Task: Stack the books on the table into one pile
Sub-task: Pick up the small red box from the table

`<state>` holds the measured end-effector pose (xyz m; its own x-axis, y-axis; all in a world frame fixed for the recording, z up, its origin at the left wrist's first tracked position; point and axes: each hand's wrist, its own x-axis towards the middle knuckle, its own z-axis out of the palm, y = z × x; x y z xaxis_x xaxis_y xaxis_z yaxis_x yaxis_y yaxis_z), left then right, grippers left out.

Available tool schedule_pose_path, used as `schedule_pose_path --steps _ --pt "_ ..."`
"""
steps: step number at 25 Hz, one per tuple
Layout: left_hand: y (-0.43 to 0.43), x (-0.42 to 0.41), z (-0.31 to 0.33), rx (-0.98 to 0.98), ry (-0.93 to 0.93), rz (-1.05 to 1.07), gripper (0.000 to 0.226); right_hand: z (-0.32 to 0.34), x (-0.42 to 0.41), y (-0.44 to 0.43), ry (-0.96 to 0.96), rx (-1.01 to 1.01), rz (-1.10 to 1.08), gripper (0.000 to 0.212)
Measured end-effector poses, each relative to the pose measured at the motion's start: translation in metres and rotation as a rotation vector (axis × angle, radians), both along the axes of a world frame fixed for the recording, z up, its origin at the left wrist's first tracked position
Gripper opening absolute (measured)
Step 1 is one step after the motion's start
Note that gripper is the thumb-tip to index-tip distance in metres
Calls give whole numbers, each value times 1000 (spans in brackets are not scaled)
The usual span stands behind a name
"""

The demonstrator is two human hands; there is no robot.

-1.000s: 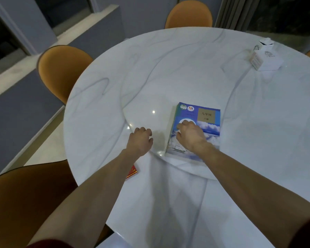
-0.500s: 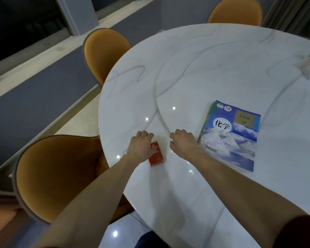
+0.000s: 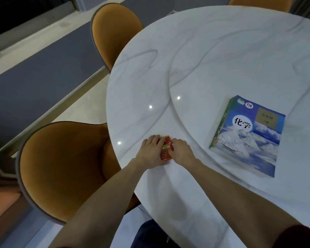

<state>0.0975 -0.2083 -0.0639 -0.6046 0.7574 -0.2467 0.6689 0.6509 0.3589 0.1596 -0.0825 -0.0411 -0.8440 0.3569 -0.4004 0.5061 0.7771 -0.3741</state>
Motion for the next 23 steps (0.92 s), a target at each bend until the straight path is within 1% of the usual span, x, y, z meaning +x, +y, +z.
schedule_pose_path --steps 5,7,10,14,19,23 --pt "0 0 -2 116 -53 19 90 -3 -1 -1 26 -130 -133 32" --pt "0 -1 3 148 -44 21 88 2 0 3 58 -183 -178 32" --pt "9 -8 21 187 0 -43 83 21 4 12 125 -242 -269 32" --pt "39 -14 53 275 57 -130 79 55 12 36 232 -219 -358 34" --pt "97 1 95 375 26 -212 81 101 39 76 378 -180 -530 31" --pt "149 30 117 445 -3 -307 81 129 77 113 407 -100 -636 31"
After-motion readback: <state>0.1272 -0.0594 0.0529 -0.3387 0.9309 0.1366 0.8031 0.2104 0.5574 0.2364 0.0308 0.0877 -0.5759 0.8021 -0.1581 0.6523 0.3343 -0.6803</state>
